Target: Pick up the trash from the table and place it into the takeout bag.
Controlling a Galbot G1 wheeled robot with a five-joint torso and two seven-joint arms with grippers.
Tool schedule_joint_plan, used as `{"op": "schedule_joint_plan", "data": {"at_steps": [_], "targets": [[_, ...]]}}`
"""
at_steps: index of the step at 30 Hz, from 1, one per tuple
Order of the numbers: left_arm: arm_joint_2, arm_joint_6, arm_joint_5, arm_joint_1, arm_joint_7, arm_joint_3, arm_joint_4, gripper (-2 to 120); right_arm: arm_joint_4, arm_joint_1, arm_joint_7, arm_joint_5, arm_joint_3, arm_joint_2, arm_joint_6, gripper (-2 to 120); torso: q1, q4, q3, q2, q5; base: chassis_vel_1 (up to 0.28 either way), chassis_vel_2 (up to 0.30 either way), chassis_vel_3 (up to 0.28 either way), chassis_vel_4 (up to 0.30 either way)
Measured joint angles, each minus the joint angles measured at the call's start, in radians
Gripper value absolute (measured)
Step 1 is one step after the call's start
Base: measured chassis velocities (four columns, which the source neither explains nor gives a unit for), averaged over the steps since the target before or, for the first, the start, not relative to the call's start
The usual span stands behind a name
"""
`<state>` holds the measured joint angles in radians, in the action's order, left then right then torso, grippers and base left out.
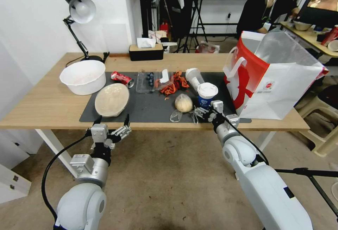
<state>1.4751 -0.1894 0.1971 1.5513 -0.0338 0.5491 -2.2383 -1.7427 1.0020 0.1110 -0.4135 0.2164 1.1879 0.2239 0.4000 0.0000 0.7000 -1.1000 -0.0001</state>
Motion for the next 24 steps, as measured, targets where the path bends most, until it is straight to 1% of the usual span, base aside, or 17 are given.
{"op": "schedule_joint_plan", "data": {"at_steps": [3,4,5,6,7,8,12,13,16,17,19,21,23,24], "targets": [[0.001,0.007,-0.005,0.0,-0.001,-0.002,0.006,100,-0.009,0.007,0.001,0.003,0.001,0.001,0.0,54,0.0,0.0,0.0,0.0,0.0,0.0,0.0,0.0,0.0],[0.001,0.007,-0.005,0.0,-0.001,-0.002,0.006,100,-0.009,0.007,0.001,0.003,0.001,0.001,0.0,54,0.0,0.0,0.0,0.0,0.0,0.0,0.0,0.0,0.0],[0.001,0.009,-0.007,0.0,-0.001,-0.003,0.008,100,-0.013,0.009,0.001,0.003,0.003,0.001,0.0,52,0.0,0.0,0.0,0.0,0.0001,0.0,0.0,0.0,0.0],[0.001,0.013,-0.01,0.0,-0.001,-0.004,0.01,100,-0.018,0.012,0.001,0.003,0.005,0.0,0.0,46,0.0,0.0,0.0,0.0,0.0,0.0,0.0,0.0,0.0],[0.002,0.014,-0.012,0.0,-0.002,-0.004,0.011,100,-0.023,0.013,0.001,0.003,0.008,-0.002,-0.001,43,0.0,0.0,0.0,0.0,0.0001,0.0,0.0,0.0,0.0],[0.002,0.014,-0.012,0.0,-0.002,-0.004,0.011,100,-0.023,0.013,0.001,0.003,0.008,-0.002,-0.001,43,0.0,0.0,0.0,0.0,0.0001,0.0,0.0,0.0,0.0],[0.002,0.022,-0.017,0.001,-0.002,-0.006,0.015,100,-0.069,0.021,0.006,-0.003,0.02,-0.009,-0.001,30,0.0,0.0,0.0,0.0,0.0001,0.0,0.0,0.0,0.0],[0.002,0.022,-0.017,0.001,-0.002,-0.006,0.015,100,-0.069,0.021,0.006,-0.003,0.02,-0.009,-0.001,30,0.0,0.0,0.0,0.0,0.0001,0.0,0.0,0.0,0.0],[0.003,0.028,-0.021,0.002,-0.003,-0.006,0.015,100,-0.135,0.024,0.011,-0.024,0.034,-0.022,0.009,28,0.0,0.0001,0.0,0.0,0.0001,0.0,0.0,0.0,0.0],[0.003,0.028,-0.021,0.002,-0.003,-0.006,0.015,100,-0.135,0.024,0.011,-0.024,0.034,-0.022,0.009,28,0.0,0.0001,0.0,0.0,0.0001,0.0,0.0,0.0,0.0],[0.002,0.031,-0.023,0.004,-0.003,-0.004,0.016,100,-0.204,0.019,0.022,-0.066,0.056,-0.039,0.03,28,0.0,0.0,0.0,0.0,0.0002,0.0,0.0,0.0,0.0],[0.002,0.031,-0.023,0.004,-0.003,-0.003,0.016,100,-0.221,0.015,0.027,-0.079,0.062,-0.044,0.037,28,0.0,-0.0001,0.0,0.0,0.0002,0.0,0.0,0.0,0.0],[0.001,0.033,-0.024,0.004,-0.004,0.0,0.016,100,-0.298,-0.012,0.05,-0.147,0.099,-0.072,0.081,28,0.0,0.0,0.0,0.0,0.0,0.0,0.0,0.0,0.0],[0.001,0.033,-0.024,0.004,-0.004,0.0,0.016,100,-0.298,-0.012,0.05,-0.147,0.099,-0.072,0.081,28,0.0,0.0,0.0,0.0,0.0,0.0,0.0,0.0,0.0]]}}
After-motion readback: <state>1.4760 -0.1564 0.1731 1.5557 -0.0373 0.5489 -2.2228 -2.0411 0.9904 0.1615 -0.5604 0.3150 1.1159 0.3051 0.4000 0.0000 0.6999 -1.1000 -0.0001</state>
